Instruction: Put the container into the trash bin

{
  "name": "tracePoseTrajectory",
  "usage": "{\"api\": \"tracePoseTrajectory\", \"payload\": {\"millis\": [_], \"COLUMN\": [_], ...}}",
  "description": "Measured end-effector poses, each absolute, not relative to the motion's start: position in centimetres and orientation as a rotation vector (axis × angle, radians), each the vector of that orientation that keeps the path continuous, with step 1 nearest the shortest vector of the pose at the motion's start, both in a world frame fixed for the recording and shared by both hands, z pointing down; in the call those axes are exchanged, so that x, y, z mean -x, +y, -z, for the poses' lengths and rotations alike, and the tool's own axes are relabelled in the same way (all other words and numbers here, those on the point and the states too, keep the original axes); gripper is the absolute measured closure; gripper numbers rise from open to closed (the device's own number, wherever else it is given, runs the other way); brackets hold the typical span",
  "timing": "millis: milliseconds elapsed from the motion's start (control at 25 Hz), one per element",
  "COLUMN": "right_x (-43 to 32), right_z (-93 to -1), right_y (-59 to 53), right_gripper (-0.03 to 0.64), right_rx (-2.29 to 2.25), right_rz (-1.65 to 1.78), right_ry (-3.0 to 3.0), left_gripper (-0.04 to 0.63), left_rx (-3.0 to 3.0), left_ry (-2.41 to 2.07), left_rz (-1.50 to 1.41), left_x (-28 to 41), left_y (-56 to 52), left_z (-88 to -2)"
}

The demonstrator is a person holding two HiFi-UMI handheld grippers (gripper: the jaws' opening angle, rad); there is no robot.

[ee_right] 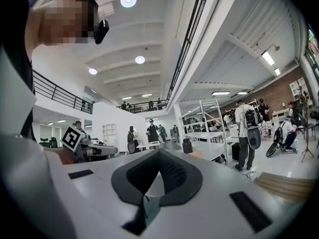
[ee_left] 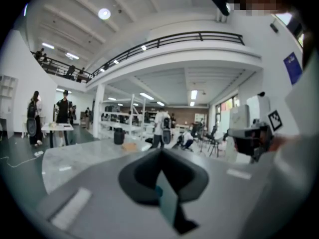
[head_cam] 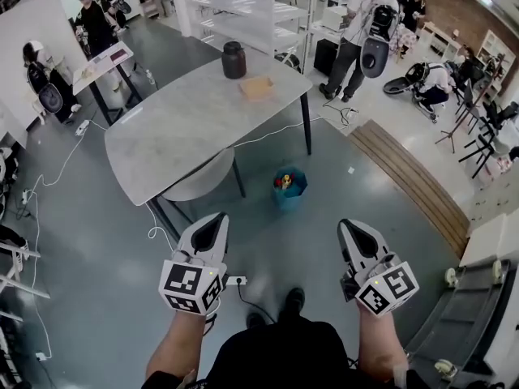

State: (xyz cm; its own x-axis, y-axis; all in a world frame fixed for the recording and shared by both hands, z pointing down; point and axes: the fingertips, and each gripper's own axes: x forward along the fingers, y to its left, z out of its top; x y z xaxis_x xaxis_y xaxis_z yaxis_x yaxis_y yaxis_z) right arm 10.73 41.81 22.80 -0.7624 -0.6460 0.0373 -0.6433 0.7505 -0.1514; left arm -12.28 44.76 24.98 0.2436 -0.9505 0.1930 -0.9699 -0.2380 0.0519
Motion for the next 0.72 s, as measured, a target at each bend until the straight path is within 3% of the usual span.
{"api": "tracePoseTrajectory", "payload": {"millis": [720], "right_x": [-14.5], "right_z": [-25.6], "right_y": [33.7], "right_gripper": [0.623], "right_rx": [0.859], "right_rz": [0.244], "right_ry": [3.133], "left_gripper": [0.588], "left_rx": [-2.277], "left_ry": [-1.91], "left_rz": [-0.266], "left_x": [5.0], "left_y": [36.1], "left_z": [-25.2]}}
